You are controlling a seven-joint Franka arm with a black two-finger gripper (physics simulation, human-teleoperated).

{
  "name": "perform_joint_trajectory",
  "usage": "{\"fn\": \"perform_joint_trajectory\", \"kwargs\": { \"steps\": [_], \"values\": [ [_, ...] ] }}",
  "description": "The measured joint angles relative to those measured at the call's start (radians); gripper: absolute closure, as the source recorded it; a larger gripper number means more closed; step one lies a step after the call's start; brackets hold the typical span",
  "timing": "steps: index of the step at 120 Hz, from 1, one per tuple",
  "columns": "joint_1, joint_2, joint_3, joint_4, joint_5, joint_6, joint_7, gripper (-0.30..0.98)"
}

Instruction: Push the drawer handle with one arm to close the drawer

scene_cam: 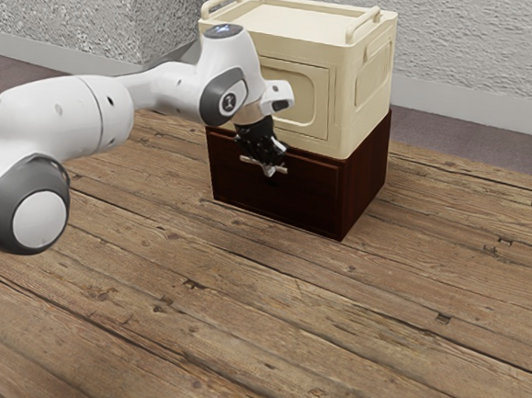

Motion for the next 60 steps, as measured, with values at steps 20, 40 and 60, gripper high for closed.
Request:
{"fn": "perform_joint_trajectory", "kwargs": {
  "steps": [20,40,60],
  "values": [
    [-0.004,0.013,0.0,0.012,-0.001,0.01,-0.001,0.79],
    [-0.003,0.02,-0.001,0.016,-0.002,0.016,-0.002,0.79],
    [-0.004,0.024,-0.001,0.021,-0.003,0.018,-0.002,0.79]
  ]
}}
